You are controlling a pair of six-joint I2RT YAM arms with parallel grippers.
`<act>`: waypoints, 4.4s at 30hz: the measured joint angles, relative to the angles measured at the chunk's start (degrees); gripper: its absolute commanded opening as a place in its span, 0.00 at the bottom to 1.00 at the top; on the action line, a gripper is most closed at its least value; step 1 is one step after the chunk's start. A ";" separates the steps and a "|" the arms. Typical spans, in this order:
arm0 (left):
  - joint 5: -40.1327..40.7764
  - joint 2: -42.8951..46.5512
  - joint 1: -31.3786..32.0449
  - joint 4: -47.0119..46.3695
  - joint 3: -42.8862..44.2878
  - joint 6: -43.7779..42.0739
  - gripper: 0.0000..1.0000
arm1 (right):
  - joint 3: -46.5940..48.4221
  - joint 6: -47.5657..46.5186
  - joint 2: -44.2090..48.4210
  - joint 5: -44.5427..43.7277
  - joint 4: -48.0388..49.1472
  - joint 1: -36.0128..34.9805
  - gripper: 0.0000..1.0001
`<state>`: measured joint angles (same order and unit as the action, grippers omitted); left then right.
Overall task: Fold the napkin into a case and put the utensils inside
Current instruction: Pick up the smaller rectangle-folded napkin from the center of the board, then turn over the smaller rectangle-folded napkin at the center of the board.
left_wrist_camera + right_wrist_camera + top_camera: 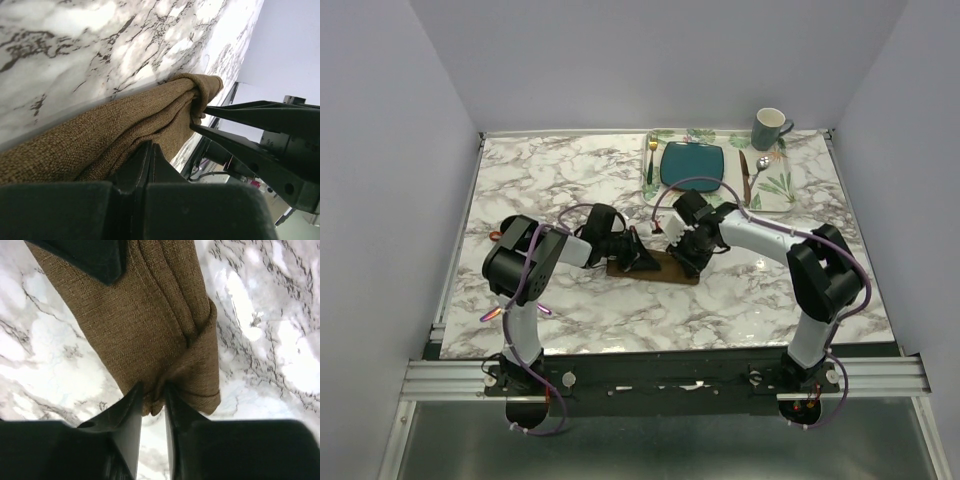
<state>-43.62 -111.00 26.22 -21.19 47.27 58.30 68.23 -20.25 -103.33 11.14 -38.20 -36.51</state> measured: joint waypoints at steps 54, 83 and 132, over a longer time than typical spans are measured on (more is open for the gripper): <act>-7.08 -5.07 0.57 14.25 11.56 -16.59 0.00 | 19.61 -9.09 -13.86 20.37 -7.32 7.37 0.74; -7.80 -5.55 0.09 13.57 11.61 -16.20 0.31 | 17.27 -7.80 -15.65 21.20 -5.27 5.77 0.01; -0.42 30.36 -31.41 40.28 0.57 -39.34 0.32 | -31.76 -25.53 11.17 -39.74 51.78 -32.96 0.91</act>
<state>-44.03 -80.64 -5.19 19.09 47.83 18.96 36.47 -45.78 -92.16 -28.60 13.58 -69.47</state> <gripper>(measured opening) 0.354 0.809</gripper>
